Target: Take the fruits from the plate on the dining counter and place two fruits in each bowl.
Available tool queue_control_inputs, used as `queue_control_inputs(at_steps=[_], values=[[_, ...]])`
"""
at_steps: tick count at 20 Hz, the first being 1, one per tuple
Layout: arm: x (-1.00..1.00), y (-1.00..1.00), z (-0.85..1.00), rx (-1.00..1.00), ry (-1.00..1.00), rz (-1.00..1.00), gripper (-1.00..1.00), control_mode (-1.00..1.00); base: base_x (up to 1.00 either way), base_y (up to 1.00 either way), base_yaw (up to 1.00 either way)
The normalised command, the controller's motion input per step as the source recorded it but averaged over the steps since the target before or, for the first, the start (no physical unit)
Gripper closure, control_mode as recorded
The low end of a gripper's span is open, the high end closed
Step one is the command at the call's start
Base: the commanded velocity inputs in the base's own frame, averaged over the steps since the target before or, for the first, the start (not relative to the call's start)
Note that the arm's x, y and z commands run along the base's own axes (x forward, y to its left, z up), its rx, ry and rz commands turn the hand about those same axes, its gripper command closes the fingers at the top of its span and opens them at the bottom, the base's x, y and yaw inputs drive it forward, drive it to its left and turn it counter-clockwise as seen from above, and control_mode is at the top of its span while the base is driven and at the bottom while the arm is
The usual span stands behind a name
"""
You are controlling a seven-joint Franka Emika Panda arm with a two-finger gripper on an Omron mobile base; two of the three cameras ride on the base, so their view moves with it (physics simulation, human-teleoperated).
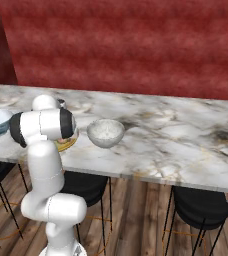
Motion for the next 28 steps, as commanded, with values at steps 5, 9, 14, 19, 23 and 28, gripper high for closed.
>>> queue_control_inputs(at_steps=[5, 9, 14, 19, 23, 28], values=[[0.00, -0.01, 0.27, 0.00, 0.00, 0.00, 1.00, -1.00, 0.00, 0.00, 0.00], [-0.26, -0.21, 0.72, 0.00, 0.00, 0.00, 1.00, -1.00, 0.00, 0.00, 0.00], [-0.35, -0.39, 0.80, 0.00, 0.00, 0.00, 1.00, -1.00, 0.00, 0.00, 0.00], [-0.42, -0.59, 0.50, 0.00, 0.00, -0.02, 1.00, -1.00, 0.00, 0.00, 0.00], [0.01, -0.87, 0.49, 0.00, 0.01, -0.08, 1.00, -1.00, 0.00, 0.00, 0.00], [0.01, -0.99, 0.32, 0.00, 0.03, -0.08, 1.00, -1.00, 0.00, 0.00, 0.00]])
